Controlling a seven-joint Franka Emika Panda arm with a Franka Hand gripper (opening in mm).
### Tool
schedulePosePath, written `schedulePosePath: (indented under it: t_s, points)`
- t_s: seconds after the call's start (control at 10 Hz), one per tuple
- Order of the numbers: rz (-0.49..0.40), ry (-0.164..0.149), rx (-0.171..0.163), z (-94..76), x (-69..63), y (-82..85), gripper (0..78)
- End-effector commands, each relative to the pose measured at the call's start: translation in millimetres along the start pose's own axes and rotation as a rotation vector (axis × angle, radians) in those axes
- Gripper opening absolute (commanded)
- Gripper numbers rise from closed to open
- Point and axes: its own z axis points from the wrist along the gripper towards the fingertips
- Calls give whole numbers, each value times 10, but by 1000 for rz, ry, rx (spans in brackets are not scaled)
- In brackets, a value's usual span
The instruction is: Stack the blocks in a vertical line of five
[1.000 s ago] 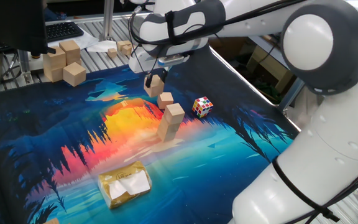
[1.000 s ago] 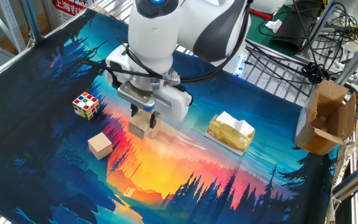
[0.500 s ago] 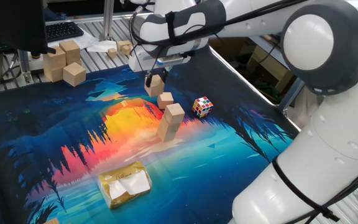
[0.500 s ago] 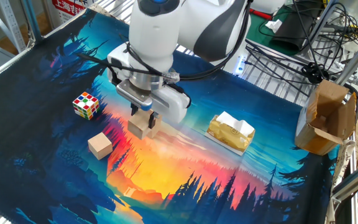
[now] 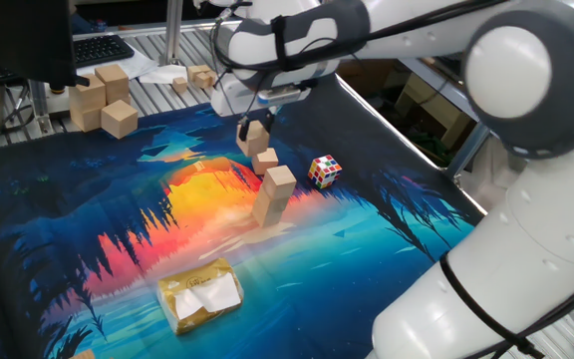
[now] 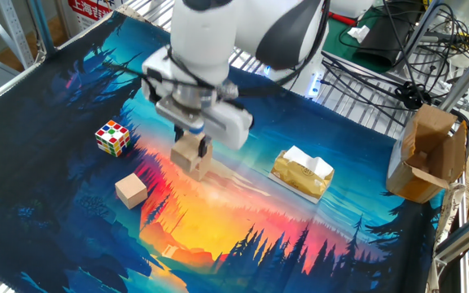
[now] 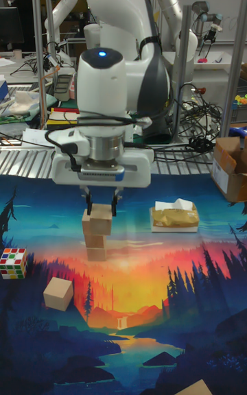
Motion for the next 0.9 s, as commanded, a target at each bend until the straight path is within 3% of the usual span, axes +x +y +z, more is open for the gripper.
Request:
schedulePosePath:
  t_s: [0.1, 0.2, 0.5, 0.9]
  points:
    - [-25, 0, 1, -89, 113, -76, 13]
    - [-25, -1, 1, -86, 126, -76, 13]
    - [-31, -11, 1, -29, 393, -97, 13]
    - [-26, -10, -3, -16, 475, -177, 13]
